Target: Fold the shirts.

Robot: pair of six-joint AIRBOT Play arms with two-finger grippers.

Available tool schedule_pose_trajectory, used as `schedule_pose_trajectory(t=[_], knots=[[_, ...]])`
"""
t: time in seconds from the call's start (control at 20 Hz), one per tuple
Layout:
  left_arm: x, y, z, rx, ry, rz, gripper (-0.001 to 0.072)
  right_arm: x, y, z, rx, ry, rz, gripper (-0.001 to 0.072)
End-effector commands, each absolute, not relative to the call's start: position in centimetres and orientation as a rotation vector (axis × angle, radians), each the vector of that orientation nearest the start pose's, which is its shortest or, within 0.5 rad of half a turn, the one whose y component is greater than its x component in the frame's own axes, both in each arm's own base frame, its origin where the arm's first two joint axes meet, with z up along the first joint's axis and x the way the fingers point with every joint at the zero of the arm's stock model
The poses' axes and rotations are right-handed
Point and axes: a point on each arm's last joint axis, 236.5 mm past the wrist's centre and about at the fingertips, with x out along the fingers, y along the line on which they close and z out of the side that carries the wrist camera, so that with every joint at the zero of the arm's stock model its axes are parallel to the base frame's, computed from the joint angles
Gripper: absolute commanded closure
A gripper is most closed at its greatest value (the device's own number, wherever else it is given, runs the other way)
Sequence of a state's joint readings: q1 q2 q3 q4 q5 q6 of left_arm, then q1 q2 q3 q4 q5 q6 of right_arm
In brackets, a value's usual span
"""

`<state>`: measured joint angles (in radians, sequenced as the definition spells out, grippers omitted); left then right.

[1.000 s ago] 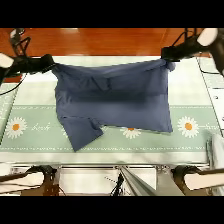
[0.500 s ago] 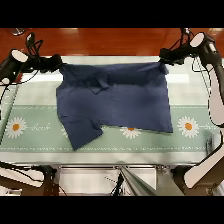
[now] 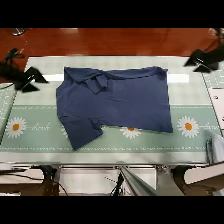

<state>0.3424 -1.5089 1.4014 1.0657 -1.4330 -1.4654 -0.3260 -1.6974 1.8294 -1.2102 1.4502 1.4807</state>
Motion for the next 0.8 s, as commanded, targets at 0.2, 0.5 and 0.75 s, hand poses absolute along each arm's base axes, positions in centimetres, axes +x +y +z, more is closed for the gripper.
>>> schedule_pose_trajectory(t=[0.2,0.5,0.75], knots=[[24.5,3.1,-4.1,-0.855,1.47,-0.001,0.0005,34.9,-8.4,2.2,0.536,1.11,-0.117,0.0086],[21.4,-0.6,-7.3,-1.079,1.418,-0.036,0.0005,27.4,-1.9,-3.4,0.75,1.13,-0.021,0.0086],[26.6,-3.3,-6.8,-1.14,1.149,-0.147,0.0005,26.4,-0.1,-4.3,0.811,1.148,0.019,0.0087]])
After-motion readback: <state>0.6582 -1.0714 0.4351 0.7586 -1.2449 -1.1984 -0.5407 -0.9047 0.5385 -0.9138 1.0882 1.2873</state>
